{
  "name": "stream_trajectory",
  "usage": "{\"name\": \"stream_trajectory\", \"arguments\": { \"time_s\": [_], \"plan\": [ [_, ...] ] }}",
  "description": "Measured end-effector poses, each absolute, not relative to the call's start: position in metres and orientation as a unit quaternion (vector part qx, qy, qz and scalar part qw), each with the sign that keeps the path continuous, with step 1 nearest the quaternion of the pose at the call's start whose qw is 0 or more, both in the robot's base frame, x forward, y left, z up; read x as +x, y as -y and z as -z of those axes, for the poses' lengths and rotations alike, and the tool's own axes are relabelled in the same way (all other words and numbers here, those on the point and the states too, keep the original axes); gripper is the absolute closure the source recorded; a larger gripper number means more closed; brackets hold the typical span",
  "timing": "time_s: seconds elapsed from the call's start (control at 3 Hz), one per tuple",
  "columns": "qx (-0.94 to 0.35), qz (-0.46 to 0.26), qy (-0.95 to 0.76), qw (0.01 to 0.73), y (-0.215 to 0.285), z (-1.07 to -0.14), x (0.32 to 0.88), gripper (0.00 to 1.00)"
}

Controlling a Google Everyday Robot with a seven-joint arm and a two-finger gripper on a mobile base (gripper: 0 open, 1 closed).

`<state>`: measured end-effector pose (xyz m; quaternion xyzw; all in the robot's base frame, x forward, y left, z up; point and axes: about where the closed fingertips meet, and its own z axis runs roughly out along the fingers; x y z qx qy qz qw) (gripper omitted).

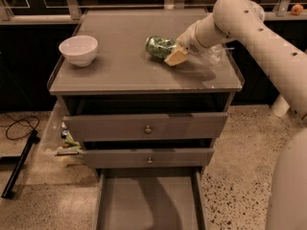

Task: Pick green can from bottom drawer and place on counter

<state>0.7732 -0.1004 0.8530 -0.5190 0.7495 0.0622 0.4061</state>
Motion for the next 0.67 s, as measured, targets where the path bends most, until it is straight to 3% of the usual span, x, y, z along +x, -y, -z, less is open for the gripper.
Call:
{"name": "stream_trajectory", "arguments": {
  "time_s": [0.33, 0.67],
  "plan": [
    [-0.519, -0.062, -0.750, 0.406, 0.1004, -0.8530, 0.7732, 0.11],
    [-0.519, -0.062, -0.750, 0.406, 0.1003, -0.8529, 0.7732, 0.00]
  ]
}}
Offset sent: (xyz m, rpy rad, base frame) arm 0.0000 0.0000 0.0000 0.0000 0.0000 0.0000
